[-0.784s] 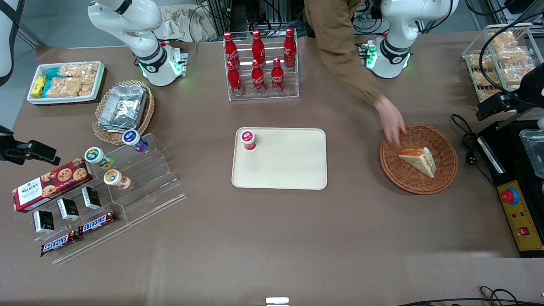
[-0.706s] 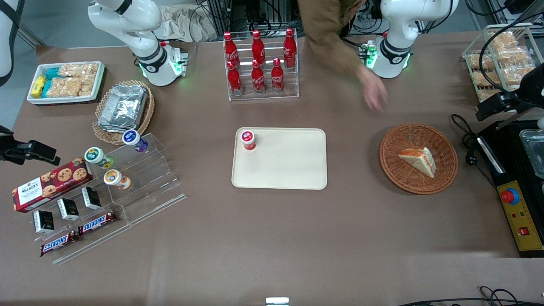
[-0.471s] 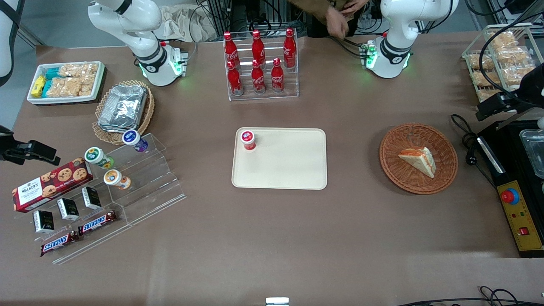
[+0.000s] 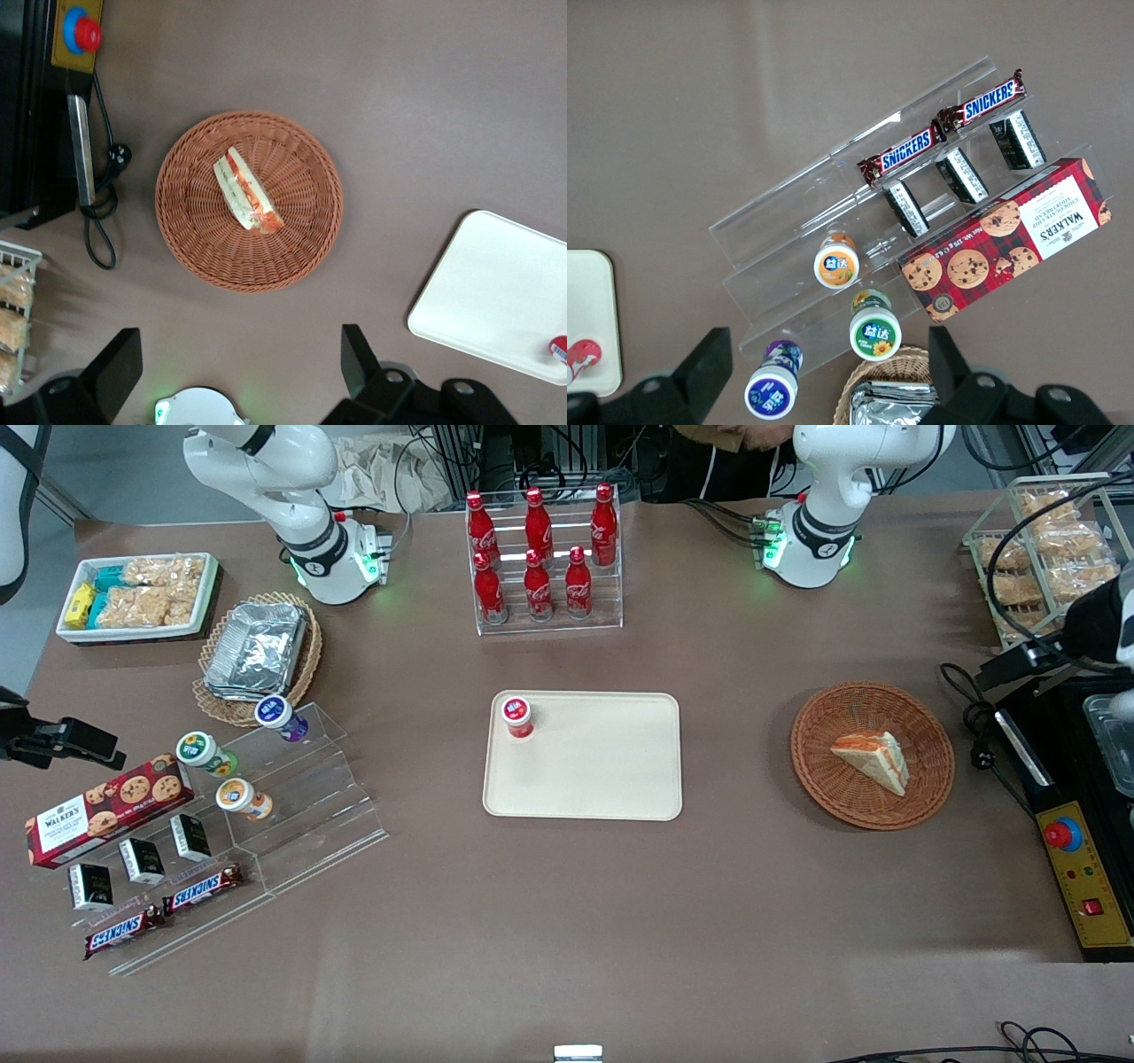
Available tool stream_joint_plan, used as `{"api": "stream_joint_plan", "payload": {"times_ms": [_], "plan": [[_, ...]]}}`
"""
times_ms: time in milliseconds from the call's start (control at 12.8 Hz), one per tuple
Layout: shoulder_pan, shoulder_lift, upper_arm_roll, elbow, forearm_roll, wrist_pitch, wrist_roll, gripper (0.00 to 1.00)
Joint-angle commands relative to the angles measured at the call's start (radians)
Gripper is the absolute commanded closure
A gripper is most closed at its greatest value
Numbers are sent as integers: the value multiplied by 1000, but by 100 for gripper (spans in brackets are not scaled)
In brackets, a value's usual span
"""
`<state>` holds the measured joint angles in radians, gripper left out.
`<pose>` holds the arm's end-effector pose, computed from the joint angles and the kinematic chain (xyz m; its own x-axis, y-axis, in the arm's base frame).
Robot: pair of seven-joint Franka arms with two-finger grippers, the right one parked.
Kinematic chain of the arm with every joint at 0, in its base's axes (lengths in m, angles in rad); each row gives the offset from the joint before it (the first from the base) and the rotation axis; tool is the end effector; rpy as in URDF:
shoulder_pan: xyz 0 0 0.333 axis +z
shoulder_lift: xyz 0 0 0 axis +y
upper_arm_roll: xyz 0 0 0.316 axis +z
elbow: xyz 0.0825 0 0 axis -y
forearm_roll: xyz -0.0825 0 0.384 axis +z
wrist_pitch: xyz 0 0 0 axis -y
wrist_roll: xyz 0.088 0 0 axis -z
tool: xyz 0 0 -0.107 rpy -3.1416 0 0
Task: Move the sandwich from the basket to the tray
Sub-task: 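Move the left gripper down toward the wrapped sandwich in the wicker basket, then lower the open left gripper around the sandwich and close on it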
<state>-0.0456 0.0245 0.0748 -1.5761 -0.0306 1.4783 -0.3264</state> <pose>0.5507 0.0121 0.6011 0.9302 0.3453 -0.1247 0.3466 -0.9379 -0.0118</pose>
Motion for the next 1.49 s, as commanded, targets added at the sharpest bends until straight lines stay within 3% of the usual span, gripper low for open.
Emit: {"api": "stream_joint_plan", "payload": {"times_ms": [0, 235, 392, 863, 1412], "plan": [[18, -108, 19, -221, -15, 152, -72, 0], [19, -205, 31, -511, -15, 429, -95, 0], [18, -196, 26, -620, -15, 598, -193, 0], [9, -45, 19, -748, -25, 880, -377, 0], [9, 18, 10, -915, -25, 1140, -408, 0]]}}
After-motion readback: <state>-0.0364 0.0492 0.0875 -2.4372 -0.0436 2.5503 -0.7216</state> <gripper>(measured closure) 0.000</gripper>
